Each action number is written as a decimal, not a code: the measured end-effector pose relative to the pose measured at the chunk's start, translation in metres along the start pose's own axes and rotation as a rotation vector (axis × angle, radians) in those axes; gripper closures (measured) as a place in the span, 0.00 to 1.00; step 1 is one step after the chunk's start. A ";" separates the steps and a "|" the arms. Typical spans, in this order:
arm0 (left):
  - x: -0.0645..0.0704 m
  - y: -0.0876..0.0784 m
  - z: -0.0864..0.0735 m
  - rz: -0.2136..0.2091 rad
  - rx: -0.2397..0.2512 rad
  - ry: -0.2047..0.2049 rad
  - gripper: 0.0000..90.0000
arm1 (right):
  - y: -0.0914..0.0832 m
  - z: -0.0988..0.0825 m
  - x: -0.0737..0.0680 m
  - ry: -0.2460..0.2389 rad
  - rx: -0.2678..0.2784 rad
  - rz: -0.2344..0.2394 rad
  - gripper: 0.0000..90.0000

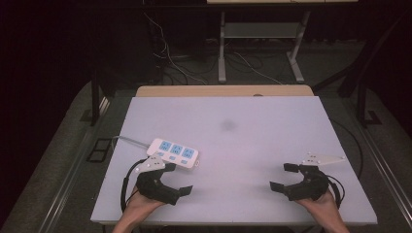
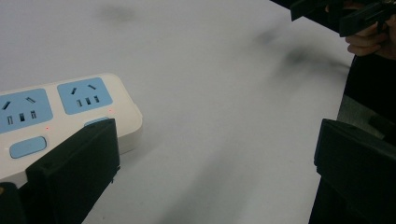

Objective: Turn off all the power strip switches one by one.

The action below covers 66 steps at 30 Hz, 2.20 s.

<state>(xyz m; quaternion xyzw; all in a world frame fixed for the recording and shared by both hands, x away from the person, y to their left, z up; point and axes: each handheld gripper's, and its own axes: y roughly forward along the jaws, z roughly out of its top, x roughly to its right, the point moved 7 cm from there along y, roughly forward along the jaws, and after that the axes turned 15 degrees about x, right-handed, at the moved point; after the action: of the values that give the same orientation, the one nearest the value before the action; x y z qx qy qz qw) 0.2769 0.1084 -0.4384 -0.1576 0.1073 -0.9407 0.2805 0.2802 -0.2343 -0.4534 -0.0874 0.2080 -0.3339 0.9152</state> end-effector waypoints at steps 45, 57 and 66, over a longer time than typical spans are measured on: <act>-0.035 0.016 0.043 0.008 -0.151 0.024 0.00 | 0.000 0.000 -0.001 -0.013 -0.001 -0.004 0.01; -0.049 0.019 0.048 0.029 -0.175 0.022 0.00 | 0.001 -0.001 -0.001 -0.018 -0.008 0.000 0.01; -0.061 0.022 0.048 0.047 -0.203 0.013 0.03 | 0.002 -0.002 -0.001 -0.016 -0.012 0.000 0.01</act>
<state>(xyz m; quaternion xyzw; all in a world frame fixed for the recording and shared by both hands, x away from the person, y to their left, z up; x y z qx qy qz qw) 0.3532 0.1188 -0.4151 -0.1766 0.2077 -0.9191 0.2844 0.2794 -0.2323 -0.4557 -0.0955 0.2026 -0.3320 0.9163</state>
